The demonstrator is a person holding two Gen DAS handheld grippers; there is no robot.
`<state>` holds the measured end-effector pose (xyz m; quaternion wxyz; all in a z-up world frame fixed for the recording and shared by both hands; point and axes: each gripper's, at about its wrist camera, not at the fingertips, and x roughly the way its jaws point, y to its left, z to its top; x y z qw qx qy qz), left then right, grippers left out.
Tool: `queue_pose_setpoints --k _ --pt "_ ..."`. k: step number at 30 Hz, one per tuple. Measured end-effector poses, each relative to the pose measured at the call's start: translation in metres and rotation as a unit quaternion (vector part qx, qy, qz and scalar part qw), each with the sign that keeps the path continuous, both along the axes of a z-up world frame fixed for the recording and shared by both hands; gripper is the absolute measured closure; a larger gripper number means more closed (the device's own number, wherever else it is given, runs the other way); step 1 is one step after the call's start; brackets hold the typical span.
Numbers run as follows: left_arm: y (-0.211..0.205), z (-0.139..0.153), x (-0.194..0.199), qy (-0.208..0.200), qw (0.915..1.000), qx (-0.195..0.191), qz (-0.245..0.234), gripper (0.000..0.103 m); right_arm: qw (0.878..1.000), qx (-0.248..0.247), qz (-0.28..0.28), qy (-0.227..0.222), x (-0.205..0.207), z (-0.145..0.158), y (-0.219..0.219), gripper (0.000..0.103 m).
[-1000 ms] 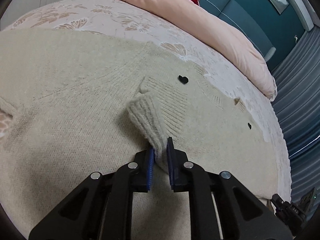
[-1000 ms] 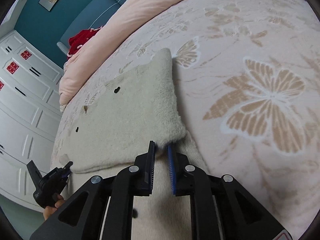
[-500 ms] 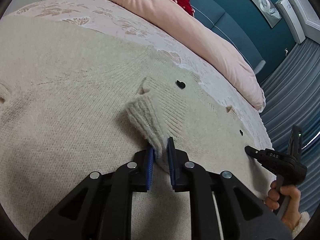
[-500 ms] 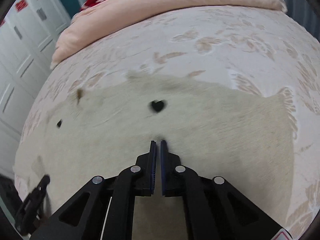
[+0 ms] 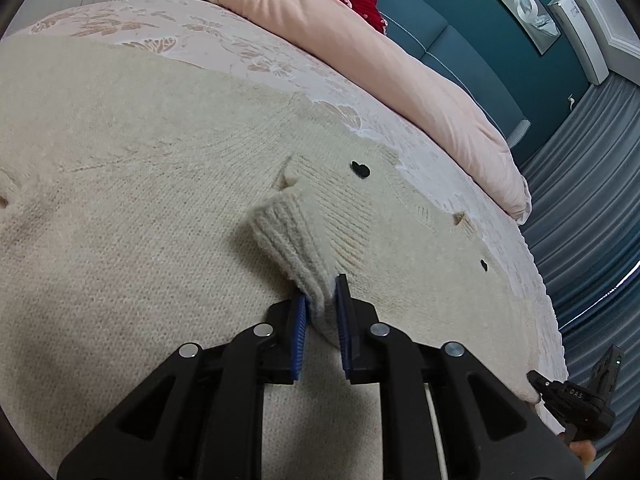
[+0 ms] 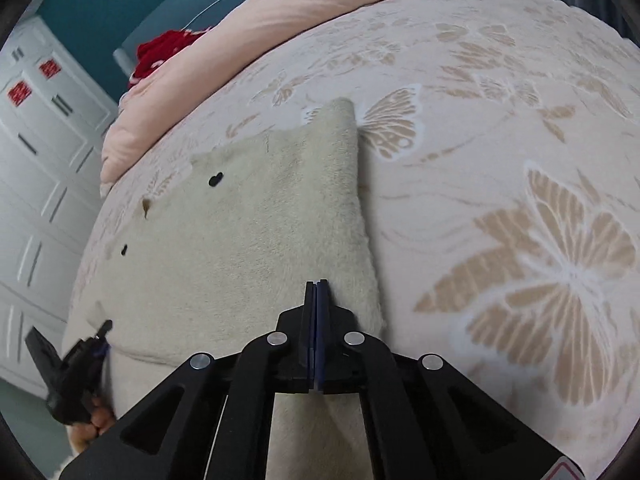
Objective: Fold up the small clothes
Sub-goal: 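Grasp the other sleeve cuff with the left gripper, then fold the held sleeve across the sweater body and open the left gripper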
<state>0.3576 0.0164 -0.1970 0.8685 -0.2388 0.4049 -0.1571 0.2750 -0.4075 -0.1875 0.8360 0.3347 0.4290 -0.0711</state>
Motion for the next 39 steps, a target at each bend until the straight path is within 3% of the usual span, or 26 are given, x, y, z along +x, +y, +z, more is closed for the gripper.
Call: queue_pose_setpoints --k 1,4,5,6,8,10,12,14,17,20,22,23,24,25,26,27,29,32,34,37,39 --pt "0.002 0.002 0.001 0.006 1.0000 -0.007 0.000 0.088 1.000 -0.010 0.006 -0.007 -0.006 0.012 0.010 0.092" --pt "0.021 0.015 -0.005 0.033 0.9988 -0.034 0.015 0.079 0.995 -0.085 0.048 -0.011 -0.032 0.042 0.057 0.083" --pt "0.036 0.023 -0.013 0.030 0.9981 -0.034 0.040 0.067 0.992 -0.112 0.065 -0.004 -0.043 0.046 0.075 0.075" --pt "0.055 0.032 -0.023 0.016 0.9967 -0.040 0.068 0.049 0.988 -0.134 0.076 0.003 -0.055 0.047 0.090 0.069" --pt "0.105 0.050 -0.038 -0.011 0.9904 -0.044 0.130 0.025 0.983 -0.150 0.105 0.014 -0.079 0.044 0.117 0.067" --pt "0.164 0.061 -0.041 -0.004 0.9799 -0.030 0.197 0.012 0.978 -0.161 0.128 0.025 -0.100 0.041 0.142 0.064" --pt "0.229 0.064 -0.033 0.017 0.9671 -0.026 0.252 0.010 0.975 -0.165 0.143 0.036 -0.119 0.039 0.163 0.058" --pt "0.290 0.065 -0.025 0.037 0.9504 0.003 0.309 0.010 0.976 -0.159 0.144 0.046 -0.129 0.039 0.177 0.056" --pt "0.366 0.056 -0.009 0.065 0.9280 0.007 0.367 0.011 0.988 -0.094 0.115 0.050 -0.140 0.041 0.187 0.052" --pt "0.407 0.043 0.008 0.098 0.9151 -0.027 0.390 0.014 0.991 -0.047 0.105 0.064 -0.140 0.038 0.196 0.052" --pt "0.413 0.034 0.020 0.122 0.9134 -0.027 0.387 0.028 0.991 -0.051 0.100 0.070 -0.138 0.041 0.203 0.052" --pt "0.412 0.033 0.024 0.124 0.9141 -0.024 0.385 0.042 0.991 -0.054 0.099 0.069 -0.137 0.044 0.206 0.052" --pt "0.410 0.035 0.027 0.120 0.9181 -0.024 0.377 0.071 0.991 -0.058 0.098 0.065 -0.137 0.048 0.208 0.052" --pt "0.409 0.035 0.033 0.121 0.9246 -0.033 0.360 0.087 0.991 -0.062 0.098 0.062 -0.136 0.052 0.210 0.052" --pt "0.408 0.038 0.036 0.117 0.9295 -0.048 0.347 0.093 0.991 -0.066 0.099 0.061 -0.136 0.055 0.211 0.051" --pt "0.405 0.048 0.035 0.103 0.9308 -0.046 0.348 0.093 0.991 -0.069 0.101 0.059 -0.135 0.058 0.211 0.050" --pt "0.377 0.082 0.038 0.049 0.9458 -0.034 0.319 0.094 0.991 -0.073 0.100 0.051 -0.136 0.063 0.211 0.049" --pt "0.304 0.146 0.040 -0.028 0.9744 -0.021 0.222 0.094 0.993 -0.061 0.092 0.044 -0.138 0.064 0.205 0.048" --pt "0.233 0.186 0.034 -0.074 0.9878 -0.019 0.136 0.094 0.994 -0.049 0.085 0.037 -0.141 0.065 0.199 0.048" --pt "0.116 0.208 0.022 -0.088 0.9959 -0.023 -0.001 0.093 0.996 -0.041 0.071 0.028 -0.144 0.068 0.190 0.048" --pt "0.046 0.192 0.012 -0.059 0.9949 -0.039 -0.073 0.088 0.997 -0.040 0.060 0.020 -0.148 0.070 0.182 0.048"
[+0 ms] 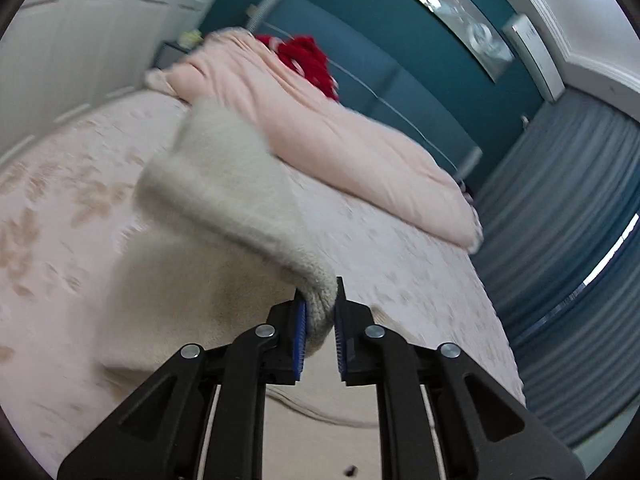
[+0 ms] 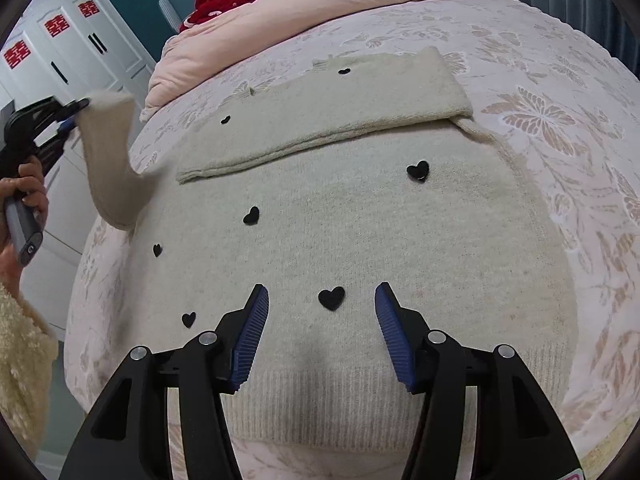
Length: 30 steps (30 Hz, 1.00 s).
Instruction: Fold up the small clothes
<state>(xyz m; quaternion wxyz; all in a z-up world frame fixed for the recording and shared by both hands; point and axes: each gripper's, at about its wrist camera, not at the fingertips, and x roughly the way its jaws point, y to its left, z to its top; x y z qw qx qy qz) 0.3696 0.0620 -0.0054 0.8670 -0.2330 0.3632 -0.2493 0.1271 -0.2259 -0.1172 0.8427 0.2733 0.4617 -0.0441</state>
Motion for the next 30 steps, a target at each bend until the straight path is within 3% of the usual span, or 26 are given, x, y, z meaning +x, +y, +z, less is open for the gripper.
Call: queue_pose_setpoints --k 1,3,4,6,9,15,19,23,24,25,26,27,30 --pt "-0.030 -0.017 -0.005 0.022 0.9993 -0.003 -0.029 0.084 1.000 -0.001 -0.003 -0.001 -0.001 0.000 -0.005 0.047" --pt "-0.074 -0.059 -0.018 0.076 0.9957 0.005 -0.052 0.044 1.000 0.001 -0.011 0.000 -0.004 -0.002 -0.017 0.046" --pt "-0.086 -0.081 -0.025 0.100 0.9938 0.011 -0.047 0.040 1.000 0.005 -0.014 0.001 -0.005 -0.003 -0.024 0.046" --pt "-0.087 -0.119 -0.042 0.142 0.9894 -0.004 -0.031 0.040 1.000 0.004 -0.019 0.001 -0.004 -0.005 -0.038 0.046" --pt "-0.054 -0.154 -0.055 0.186 0.9813 -0.037 0.031 0.040 1.000 0.005 -0.012 -0.006 0.009 -0.004 -0.056 0.046" --pt "0.025 -0.160 -0.026 0.201 0.9625 -0.092 0.158 0.038 0.999 0.032 0.003 -0.032 0.096 0.001 -0.077 0.041" --pt "0.059 -0.160 0.000 0.199 0.9495 -0.124 0.208 0.038 0.998 0.050 0.001 -0.028 0.178 -0.016 -0.077 0.040" --pt "0.077 -0.165 0.003 0.194 0.9397 -0.143 0.242 0.043 0.997 0.069 -0.001 0.017 0.245 -0.043 -0.063 0.040" --pt "0.078 -0.164 0.003 0.191 0.9405 -0.141 0.243 0.049 0.997 0.070 -0.004 0.025 0.255 -0.047 -0.058 0.049" --pt "0.078 -0.164 0.004 0.185 0.9429 -0.133 0.243 0.052 0.997 0.072 0.002 0.025 0.263 -0.047 -0.051 0.066" --pt "0.078 -0.164 0.004 0.179 0.9458 -0.123 0.242 0.065 0.997 0.071 0.015 0.022 0.270 -0.041 -0.044 0.094" --pt "0.080 -0.164 0.003 0.177 0.9481 -0.114 0.239 0.080 0.997 0.068 0.022 -0.001 0.272 -0.027 -0.040 0.096" --pt "0.084 -0.166 0.002 0.172 0.9498 -0.111 0.236 0.089 0.988 0.058 0.036 -0.136 0.245 0.045 -0.040 0.097"
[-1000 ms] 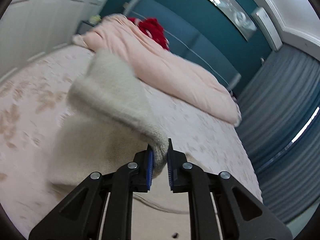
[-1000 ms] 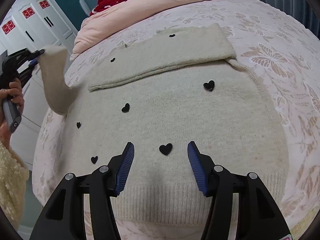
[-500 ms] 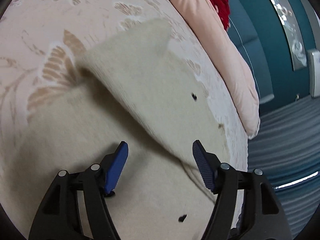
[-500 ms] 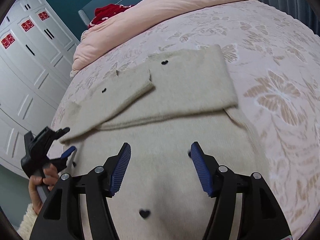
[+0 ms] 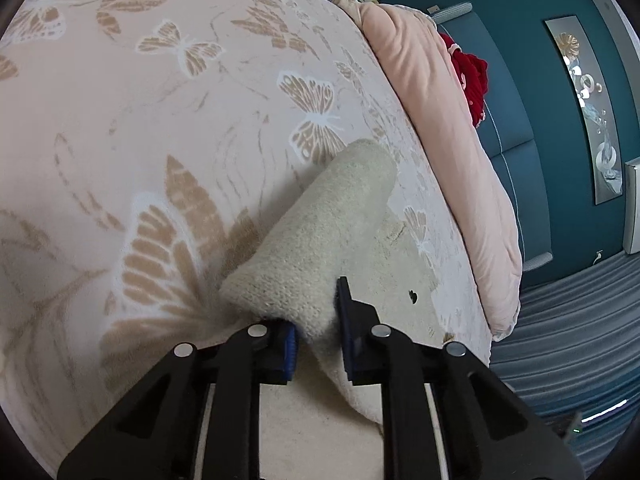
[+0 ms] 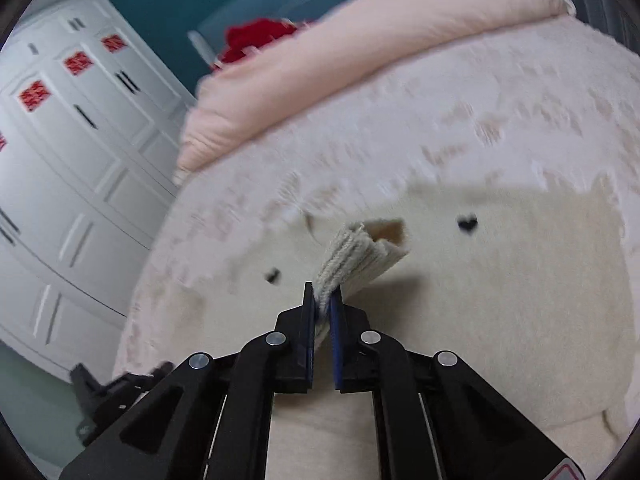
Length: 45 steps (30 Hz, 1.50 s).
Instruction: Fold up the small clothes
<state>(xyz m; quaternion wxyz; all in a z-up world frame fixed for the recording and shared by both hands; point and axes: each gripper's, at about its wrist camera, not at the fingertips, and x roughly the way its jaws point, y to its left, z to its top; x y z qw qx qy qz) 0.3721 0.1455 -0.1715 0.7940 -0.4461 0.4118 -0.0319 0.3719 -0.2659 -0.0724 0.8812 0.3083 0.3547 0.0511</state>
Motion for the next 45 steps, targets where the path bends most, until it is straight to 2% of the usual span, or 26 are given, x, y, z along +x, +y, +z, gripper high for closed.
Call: queue_pose_setpoints --k 2,3,4,6,8,9,11,13,14,15,17,18,20,21,23,24,26,28,30,32,35,39,43,45 --pt "-0.001 0.001 -0.003 -0.004 0.9995 0.029 0.008 0.090 0.998 -0.027 -0.018 -0.054 -0.028 0.031 -0.010 0.097" --pt "-0.003 -0.001 -0.004 -0.006 0.9993 0.038 0.004 0.090 0.996 -0.048 -0.035 -0.061 -0.041 0.034 -0.017 0.097" --pt "-0.007 -0.004 -0.003 -0.001 0.9989 0.047 -0.003 0.090 0.995 -0.071 -0.054 -0.048 -0.051 0.025 -0.027 0.097" --pt "-0.018 -0.012 -0.004 0.007 0.9977 0.065 -0.020 0.090 0.991 -0.107 -0.077 0.031 -0.053 -0.021 -0.043 0.097" --pt "-0.032 -0.013 -0.009 -0.005 0.9935 0.110 -0.028 0.090 0.980 -0.118 -0.069 0.147 -0.044 -0.090 -0.056 0.097" --pt "-0.040 -0.011 -0.011 -0.013 0.9901 0.136 -0.032 0.090 0.980 -0.098 -0.066 0.161 -0.047 -0.106 -0.060 0.097" --pt "-0.049 -0.009 -0.015 -0.021 0.9847 0.169 -0.036 0.089 0.987 -0.065 -0.082 0.120 -0.057 -0.094 -0.068 0.097" --pt "-0.049 -0.012 -0.015 -0.026 0.9835 0.176 -0.035 0.088 0.991 -0.036 -0.090 0.087 -0.060 -0.077 -0.075 0.097" --pt "-0.049 -0.014 -0.015 -0.030 0.9832 0.177 -0.034 0.088 0.992 -0.042 -0.092 0.080 -0.061 -0.074 -0.077 0.097" --pt "-0.050 -0.015 -0.016 -0.034 0.9819 0.183 -0.035 0.088 0.990 -0.055 -0.093 0.088 -0.059 -0.079 -0.077 0.097" --pt "-0.053 -0.015 -0.017 -0.044 0.9779 0.200 -0.038 0.088 0.982 -0.082 -0.073 0.152 -0.051 -0.110 -0.074 0.097" --pt "-0.054 -0.016 -0.019 -0.049 0.9774 0.202 -0.038 0.087 0.985 -0.075 -0.072 0.140 -0.056 -0.114 -0.077 0.098" --pt "-0.050 -0.018 -0.020 -0.060 0.9796 0.189 -0.035 0.087 0.984 -0.071 -0.094 0.133 -0.071 -0.098 -0.081 0.095" --pt "-0.048 -0.020 -0.022 -0.068 0.9810 0.179 -0.031 0.087 0.981 -0.081 -0.119 0.127 -0.082 -0.087 -0.082 0.088" --pt "-0.045 -0.024 -0.027 -0.082 0.9828 0.163 -0.025 0.087 0.984 -0.080 -0.136 0.081 -0.097 -0.058 -0.078 0.088" --pt "-0.044 -0.024 -0.027 -0.085 0.9832 0.159 -0.024 0.087 0.988 -0.072 -0.124 0.064 -0.096 -0.046 -0.069 0.087" --pt "-0.046 -0.024 -0.028 -0.088 0.9824 0.163 -0.024 0.087 0.996 -0.058 -0.048 0.046 -0.072 -0.026 -0.033 0.087" --pt "-0.048 -0.023 -0.028 -0.090 0.9813 0.168 -0.026 0.086 0.996 -0.060 0.056 0.038 -0.034 -0.013 0.022 0.087" --pt "-0.047 -0.023 -0.028 -0.092 0.9816 0.165 -0.025 0.086 0.986 -0.067 0.147 0.046 0.007 -0.015 0.083 0.087" --pt "-0.046 -0.025 -0.029 -0.097 0.9822 0.159 -0.025 0.086 0.974 -0.089 0.200 0.067 0.045 -0.029 0.136 0.087" --pt "-0.046 -0.028 -0.031 -0.105 0.9814 0.159 -0.023 0.086 0.961 -0.103 0.235 0.103 0.095 -0.056 0.191 0.091" --pt "-0.048 -0.030 -0.032 -0.110 0.9797 0.166 -0.022 0.086 0.952 -0.128 0.244 0.134 0.147 -0.084 0.238 0.092" --pt "-0.049 -0.031 -0.032 -0.116 0.9790 0.166 -0.020 0.086 0.948 -0.158 0.237 0.142 0.186 -0.091 0.257 0.099" --pt "-0.049 -0.031 -0.032 -0.118 0.9790 0.165 -0.020 0.086 0.951 -0.154 0.228 0.141 0.193 -0.082 0.255 0.101"
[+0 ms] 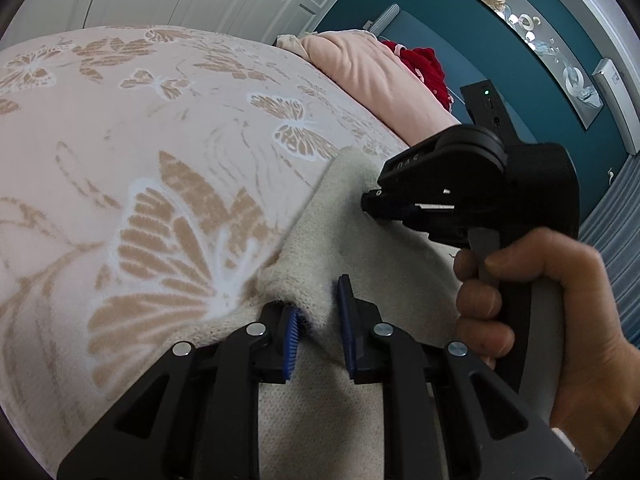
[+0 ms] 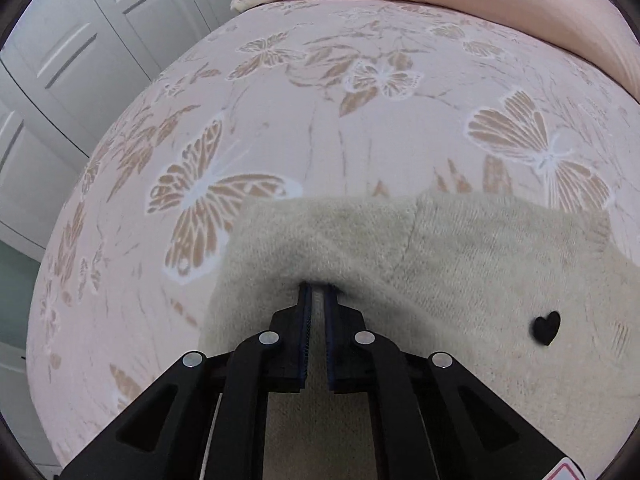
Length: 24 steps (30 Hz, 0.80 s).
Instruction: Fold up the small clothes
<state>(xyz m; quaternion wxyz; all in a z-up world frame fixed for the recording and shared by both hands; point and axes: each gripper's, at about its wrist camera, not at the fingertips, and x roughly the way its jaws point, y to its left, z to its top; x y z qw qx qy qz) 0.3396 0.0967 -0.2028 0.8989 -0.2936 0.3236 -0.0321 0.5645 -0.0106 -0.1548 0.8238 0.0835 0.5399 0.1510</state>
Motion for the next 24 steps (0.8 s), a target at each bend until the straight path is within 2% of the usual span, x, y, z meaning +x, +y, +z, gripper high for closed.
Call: queue_pose_setpoints --k 2,4,6,8,10,12,13,14,16,18,20,22,23,24 --pt "0.001 0.000 -0.001 -0.002 1.0000 -0.004 0.000 0.086 0.999 0.030 -0.017 -0.023 -0.015 0.019 -0.017 0.100" --pt "0.001 0.000 -0.002 -0.002 1.0000 -0.003 0.000 0.086 0.995 0.077 -0.028 -0.053 -0.049 0.034 -0.050 0.100" --pt "0.000 0.000 -0.002 -0.001 1.0000 -0.001 0.000 0.086 0.993 0.075 -0.063 -0.068 -0.092 0.033 -0.096 0.100" --pt "-0.001 0.001 -0.002 0.000 1.0000 0.002 0.000 0.086 0.989 0.038 -0.125 -0.062 -0.131 0.014 -0.156 0.100" --pt "-0.002 0.001 -0.001 0.002 1.0000 0.006 0.000 0.085 0.979 0.024 -0.199 -0.035 -0.163 -0.014 -0.228 0.103" --pt "-0.005 0.002 0.000 0.003 0.9999 0.014 -0.002 0.082 0.960 0.103 -0.258 -0.032 -0.197 -0.023 -0.293 0.103" --pt "-0.006 0.003 0.001 0.004 0.9998 0.019 -0.003 0.082 0.952 0.103 -0.287 -0.035 -0.211 -0.017 -0.310 0.103" --pt "-0.007 0.003 0.001 0.005 0.9997 0.022 -0.002 0.082 0.947 0.081 -0.307 -0.042 -0.224 -0.007 -0.321 0.088" --pt "-0.008 0.003 0.002 0.007 0.9996 0.026 -0.001 0.081 0.943 0.086 -0.313 -0.073 -0.245 0.008 -0.334 0.088" --pt "-0.009 0.003 0.003 0.009 0.9995 0.031 0.000 0.081 0.947 0.077 -0.307 -0.058 -0.246 0.001 -0.339 0.075" --pt "-0.008 0.003 0.004 0.010 0.9995 0.030 0.000 0.081 0.947 0.072 -0.311 -0.035 -0.249 -0.014 -0.346 0.074" --pt "-0.008 0.003 0.004 0.009 0.9995 0.030 -0.001 0.081 0.943 0.113 -0.312 -0.023 -0.252 -0.026 -0.349 0.068" --pt "-0.008 0.003 0.004 0.009 0.9995 0.030 -0.001 0.081 0.941 0.123 -0.315 -0.022 -0.252 -0.030 -0.348 0.068" --pt "-0.008 0.003 0.004 0.009 0.9995 0.030 -0.001 0.081 0.940 0.121 -0.319 -0.024 -0.251 -0.031 -0.345 0.081"
